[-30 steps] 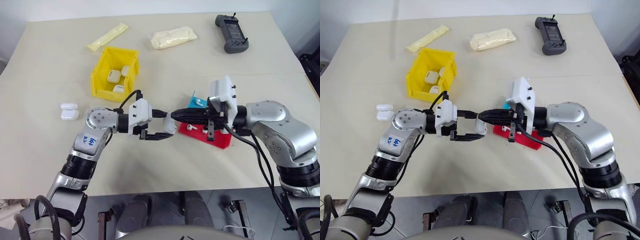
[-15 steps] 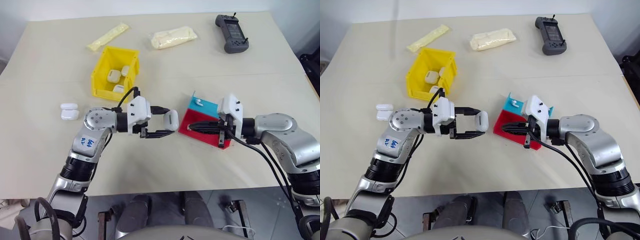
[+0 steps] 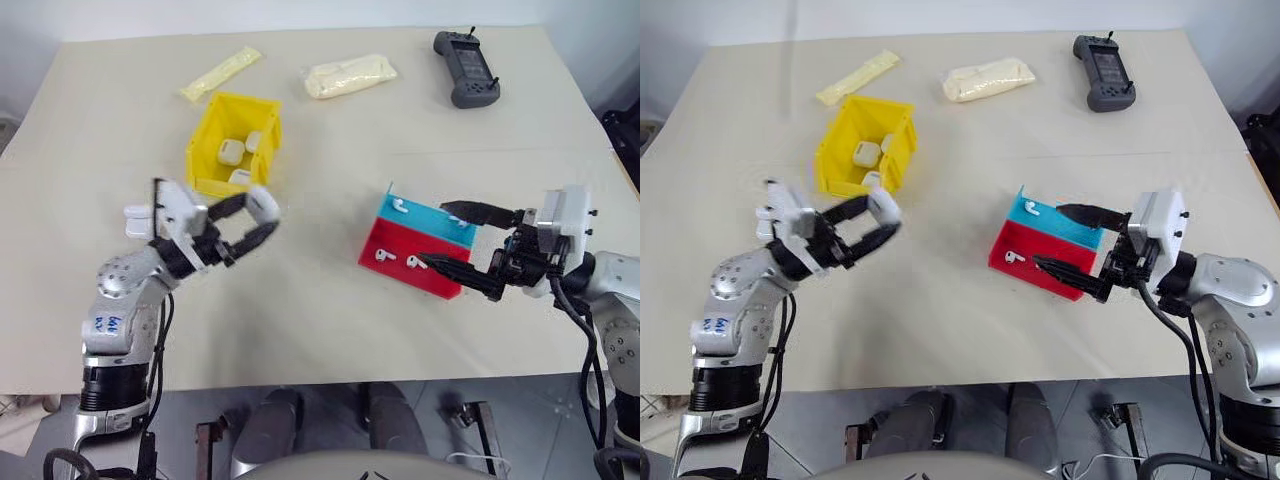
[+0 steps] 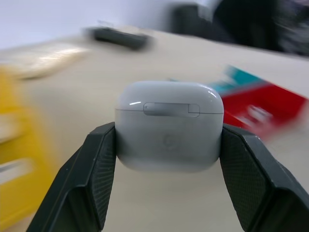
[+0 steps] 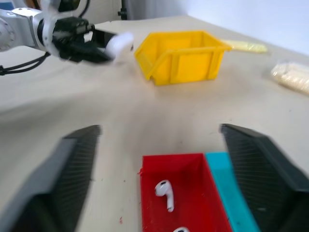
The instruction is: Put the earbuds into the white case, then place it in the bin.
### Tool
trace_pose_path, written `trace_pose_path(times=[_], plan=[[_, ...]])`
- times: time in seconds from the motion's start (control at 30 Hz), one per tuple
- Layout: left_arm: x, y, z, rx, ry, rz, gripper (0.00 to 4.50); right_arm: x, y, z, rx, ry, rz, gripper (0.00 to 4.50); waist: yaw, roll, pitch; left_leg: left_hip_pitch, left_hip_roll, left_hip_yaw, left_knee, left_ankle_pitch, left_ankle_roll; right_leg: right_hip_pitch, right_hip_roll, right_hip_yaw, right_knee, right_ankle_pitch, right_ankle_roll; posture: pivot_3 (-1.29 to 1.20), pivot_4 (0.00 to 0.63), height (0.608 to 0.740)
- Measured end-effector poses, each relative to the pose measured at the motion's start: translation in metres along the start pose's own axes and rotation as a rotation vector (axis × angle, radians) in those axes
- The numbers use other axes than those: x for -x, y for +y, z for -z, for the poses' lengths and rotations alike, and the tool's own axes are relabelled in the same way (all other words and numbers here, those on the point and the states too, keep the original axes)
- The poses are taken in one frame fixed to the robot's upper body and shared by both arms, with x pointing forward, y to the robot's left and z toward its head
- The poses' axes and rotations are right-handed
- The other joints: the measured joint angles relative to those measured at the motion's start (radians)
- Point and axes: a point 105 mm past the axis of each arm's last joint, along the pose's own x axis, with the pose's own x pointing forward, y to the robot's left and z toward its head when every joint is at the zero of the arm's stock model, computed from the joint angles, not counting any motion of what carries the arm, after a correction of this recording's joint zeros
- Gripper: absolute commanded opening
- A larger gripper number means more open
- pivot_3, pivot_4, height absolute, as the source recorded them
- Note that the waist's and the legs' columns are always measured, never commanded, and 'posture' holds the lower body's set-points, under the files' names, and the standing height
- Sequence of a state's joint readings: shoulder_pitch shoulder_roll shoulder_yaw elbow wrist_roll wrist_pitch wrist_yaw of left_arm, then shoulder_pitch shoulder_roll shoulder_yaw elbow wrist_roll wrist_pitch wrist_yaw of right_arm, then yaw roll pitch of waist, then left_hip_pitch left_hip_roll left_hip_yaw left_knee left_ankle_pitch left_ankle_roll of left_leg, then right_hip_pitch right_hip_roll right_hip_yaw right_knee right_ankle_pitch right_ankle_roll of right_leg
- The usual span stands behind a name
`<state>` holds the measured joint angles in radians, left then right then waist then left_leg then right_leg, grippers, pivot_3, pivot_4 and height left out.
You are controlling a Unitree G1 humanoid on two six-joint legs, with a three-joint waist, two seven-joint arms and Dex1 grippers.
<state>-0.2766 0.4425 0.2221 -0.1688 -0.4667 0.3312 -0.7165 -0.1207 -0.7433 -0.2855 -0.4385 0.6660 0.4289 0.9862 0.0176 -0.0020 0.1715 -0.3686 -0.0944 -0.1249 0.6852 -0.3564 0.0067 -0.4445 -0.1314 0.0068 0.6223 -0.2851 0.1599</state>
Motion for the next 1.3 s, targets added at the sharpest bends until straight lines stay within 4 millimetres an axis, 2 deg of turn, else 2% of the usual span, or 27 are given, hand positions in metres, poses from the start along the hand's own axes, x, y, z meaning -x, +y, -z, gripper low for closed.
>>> trace_pose_path(times=[0.1,0.37,0.43,0.53,0.57,0.63,0.7,0.73,0.87,0.97,1.17,1.3], plan=[[0.001,0.015,-0.006,0.013,-0.006,-0.096,2.78,0.003,0.001,0.005,0.011,0.02,0.015,4.48,0.01,0.0,0.0,0.0,-0.001,0.0,0.001,0.0,0.0,0.0,0.0,0.0,0.0,0.0,0.0,0.0,0.15,0.74],[-0.044,0.096,-0.032,0.007,0.009,-0.356,2.78,0.012,-0.017,0.002,0.076,0.046,0.096,4.48,0.016,-0.001,0.0,-0.001,-0.002,0.0,0.003,0.0,0.0,0.001,0.0,-0.001,0.002,0.0,0.0,0.0,0.15,0.74],[-0.058,0.107,-0.031,0.007,0.038,-0.364,2.78,0.012,-0.017,0.003,0.073,0.05,0.103,4.48,0.01,-0.001,0.0,-0.001,-0.003,0.0,0.003,0.0,0.0,0.0,-0.001,-0.001,0.002,0.0,0.0,0.0,0.15,0.74],[-0.067,0.113,-0.019,0.015,0.081,-0.338,2.78,0.011,-0.014,0.005,0.069,0.048,0.109,4.48,0.002,-0.001,0.0,0.0,-0.003,0.001,0.002,0.0,0.001,0.0,-0.001,-0.001,0.002,0.0,0.0,0.0,0.15,0.74],[-0.068,0.115,-0.015,0.022,0.093,-0.334,3.13,0.01,-0.012,0.005,0.068,0.046,0.108,4.5,-0.002,-0.002,0.0,0.0,-0.003,0.001,0.001,0.0,0.0,-0.001,-0.001,-0.001,0.002,0.0,0.0,0.0,0.15,0.74],[-0.069,0.116,-0.008,0.03,0.118,-0.315,3.75,0.009,-0.011,0.005,0.065,0.042,0.114,4.5,-0.008,-0.002,0.0,-0.001,-0.002,0.001,0.001,0.0,0.0,-0.001,0.0,-0.002,0.002,0.0,0.0,0.0,0.15,0.74],[-0.07,0.114,-0.009,0.022,0.129,-0.272,4.35,0.01,-0.01,0.008,0.054,0.043,0.12,4.5,-0.011,-0.002,0.001,-0.001,-0.001,0.001,0.001,0.0,0.0,-0.001,0.0,-0.002,0.002,0.0,0.0,0.0,0.15,0.74],[-0.07,0.114,-0.013,0.01,0.126,-0.262,4.47,0.01,-0.009,0.008,0.051,0.043,0.121,4.5,-0.013,-0.002,0.0,-0.001,-0.002,0.001,0.001,0.0,0.0,-0.001,-0.001,-0.001,0.003,0.0,0.0,0.0,0.15,0.74],[-0.06,0.114,-0.024,-0.06,0.124,-0.214,4.47,0.009,-0.008,0.008,0.053,0.042,0.119,4.5,-0.021,-0.002,0.0,0.0,-0.001,0.001,0.002,0.0,0.0,-0.001,0.0,-0.001,0.003,0.0,0.0,0.0,0.15,0.74],[-0.044,0.101,-0.026,-0.151,0.151,-0.113,4.47,0.008,-0.007,0.01,0.047,0.047,0.108,4.5,-0.024,-0.002,0.0,0.0,-0.001,0.001,0.001,0.0,0.0,-0.001,0.0,-0.001,0.003,0.0,0.0,0.0,0.15,0.74],[0.009,0.067,-0.012,-0.25,0.282,0.083,4.47,0.007,-0.003,0.017,0.027,0.062,0.06,4.5,-0.02,-0.002,0.0,0.0,0.0,0.001,0.001,0.0,0.0,-0.001,-0.001,-0.001,0.003,0.0,0.0,0.0,0.15,0.74],[0.041,0.038,0.008,-0.2,0.337,0.159,4.47,0.007,-0.007,0.022,0.014,0.07,0.036,4.5,-0.017,-0.002,0.0,0.0,0.0,0.001,0.001,0.0,0.001,0.0,-0.001,-0.001,0.002,0.0,0.0,0.0,0.15,0.74]])
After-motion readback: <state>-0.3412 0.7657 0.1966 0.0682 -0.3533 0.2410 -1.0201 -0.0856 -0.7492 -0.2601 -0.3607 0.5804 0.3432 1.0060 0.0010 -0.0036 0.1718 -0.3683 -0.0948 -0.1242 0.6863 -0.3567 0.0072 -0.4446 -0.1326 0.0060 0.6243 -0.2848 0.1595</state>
